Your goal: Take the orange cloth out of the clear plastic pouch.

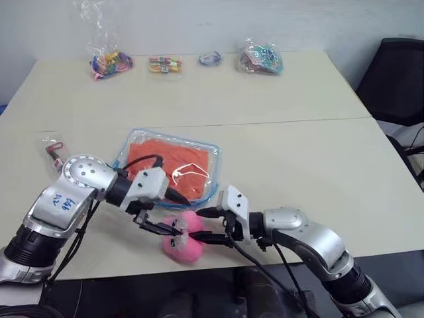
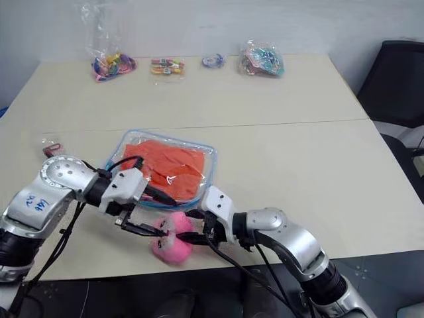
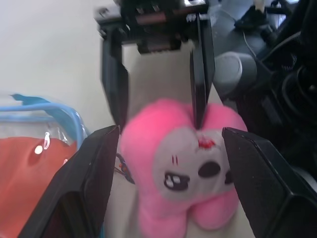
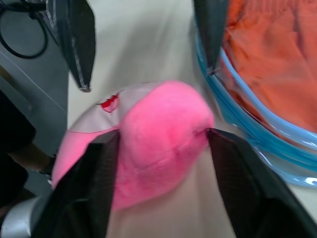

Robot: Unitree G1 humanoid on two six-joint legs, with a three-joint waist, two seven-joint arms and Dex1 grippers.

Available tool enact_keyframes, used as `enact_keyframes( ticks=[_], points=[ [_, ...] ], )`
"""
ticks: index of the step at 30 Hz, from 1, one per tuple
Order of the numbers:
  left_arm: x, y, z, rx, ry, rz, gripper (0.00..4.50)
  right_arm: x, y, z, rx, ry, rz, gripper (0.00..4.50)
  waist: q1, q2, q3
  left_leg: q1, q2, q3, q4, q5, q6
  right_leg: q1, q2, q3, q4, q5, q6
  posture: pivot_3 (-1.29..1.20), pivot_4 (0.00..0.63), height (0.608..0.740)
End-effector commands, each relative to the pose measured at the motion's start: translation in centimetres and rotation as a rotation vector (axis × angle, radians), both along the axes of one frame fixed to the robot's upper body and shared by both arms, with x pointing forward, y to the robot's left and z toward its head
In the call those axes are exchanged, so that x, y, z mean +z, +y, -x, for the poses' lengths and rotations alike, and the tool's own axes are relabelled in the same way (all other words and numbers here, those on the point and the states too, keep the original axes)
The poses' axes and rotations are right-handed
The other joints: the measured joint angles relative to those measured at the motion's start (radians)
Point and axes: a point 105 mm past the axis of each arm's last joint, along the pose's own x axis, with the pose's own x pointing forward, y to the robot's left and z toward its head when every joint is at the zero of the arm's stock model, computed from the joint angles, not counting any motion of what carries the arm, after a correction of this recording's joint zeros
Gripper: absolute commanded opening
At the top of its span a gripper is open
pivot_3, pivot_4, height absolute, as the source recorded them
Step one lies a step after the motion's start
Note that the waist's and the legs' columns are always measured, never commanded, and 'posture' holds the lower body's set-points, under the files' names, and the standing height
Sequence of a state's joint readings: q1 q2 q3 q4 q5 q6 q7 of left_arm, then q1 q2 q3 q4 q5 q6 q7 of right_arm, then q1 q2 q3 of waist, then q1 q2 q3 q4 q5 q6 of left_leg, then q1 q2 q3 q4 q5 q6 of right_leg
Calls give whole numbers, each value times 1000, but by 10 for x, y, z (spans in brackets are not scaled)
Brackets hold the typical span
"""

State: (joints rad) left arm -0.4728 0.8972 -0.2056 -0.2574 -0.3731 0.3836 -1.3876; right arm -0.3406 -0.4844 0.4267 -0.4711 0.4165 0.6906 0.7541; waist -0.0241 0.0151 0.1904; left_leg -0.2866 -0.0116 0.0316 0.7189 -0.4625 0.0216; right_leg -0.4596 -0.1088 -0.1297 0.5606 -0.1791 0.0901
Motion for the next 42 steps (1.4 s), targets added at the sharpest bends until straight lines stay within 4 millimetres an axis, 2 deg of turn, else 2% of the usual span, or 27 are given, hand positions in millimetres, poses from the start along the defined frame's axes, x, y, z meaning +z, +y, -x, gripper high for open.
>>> enact_keyframes(
  ticks=[1, 7, 13, 15, 17, 20, 26, 29, 30, 39, 42],
  points=[
    [-4, -5, -1, -9, -20, 5, 3481, 23, -3, 6, 54, -146, -6, 2896, -1, 0, 0, 0, 0, 0, 0, 0, 0, 0, 0, 0, 0, 0, 0, 0, 150, 740],
    [-22, -10, -1, -27, -31, -27, 3481, 39, -9, 9, 84, -302, 31, 2896, -3, 0, 0, -1, 0, 1, 0, 0, 0, -1, 0, 0, 0, 0, 0, 0, 150, 740],
    [-35, -11, 0, -28, -48, -68, 3481, 63, -15, 3, 94, -436, 52, 2896, -1, 0, 0, -1, 0, 0, 1, 0, 0, -1, -1, 1, 1, 0, 0, 0, 150, 740],
    [-38, -8, 1, -22, -48, -76, 3481, 65, -22, -4, 100, -500, 103, 2896, -1, 0, 0, -1, 0, 0, 1, 0, 0, -1, -1, 0, 1, 0, 0, 0, 150, 740],
    [-37, -6, 0, 0, -42, -68, 3481, 57, -29, -12, 106, -560, 164, 2896, -1, 0, 0, -1, 0, 0, 1, 0, 0, -1, -1, 1, 1, 0, 0, 0, 150, 740],
    [-30, -5, 2, 6, -25, -30, 2939, 43, -30, -20, 124, -624, 210, 2938, -2, 0, 0, -1, 0, 1, 0, 0, 0, -1, -1, 1, 1, 0, 0, 0, 150, 740],
    [-16, -1, 0, 52, -30, -11, 1034, 30, -19, -37, 120, -751, 231, 2938, -4, 0, 0, -1, 0, 1, 1, 0, 0, -2, -1, 1, 2, 0, 0, 0, 150, 740],
    [-13, 1, 0, 69, -35, -14, 173, 26, -15, -46, 98, -773, 226, 2938, -3, 0, 0, -1, 0, 1, 1, 0, 0, -2, -1, 1, 3, 0, 0, 0, 150, 740],
    [-12, 2, -1, 78, -36, -13, 22, 25, -14, -49, 94, -785, 234, 2938, -4, 0, 0, -1, 0, 1, 1, 0, 0, -2, -1, 1, 3, 0, 0, 0, 150, 740],
    [-9, 1, -3, 121, -43, -14, 22, 19, -6, -71, 56, -821, 235, 2938, -4, 0, 0, -1, 1, 1, 1, 0, 0, -3, -1, 1, 3, 0, -1, 0, 150, 740],
    [-9, 2, -5, 129, -48, -15, 0, 20, -3, -70, 70, -818, 213, 2294, -5, 0, 0, -1, 1, 1, 1, 0, 0, -3, -1, 1, 3, -1, -1, 0, 150, 740]
  ],
)
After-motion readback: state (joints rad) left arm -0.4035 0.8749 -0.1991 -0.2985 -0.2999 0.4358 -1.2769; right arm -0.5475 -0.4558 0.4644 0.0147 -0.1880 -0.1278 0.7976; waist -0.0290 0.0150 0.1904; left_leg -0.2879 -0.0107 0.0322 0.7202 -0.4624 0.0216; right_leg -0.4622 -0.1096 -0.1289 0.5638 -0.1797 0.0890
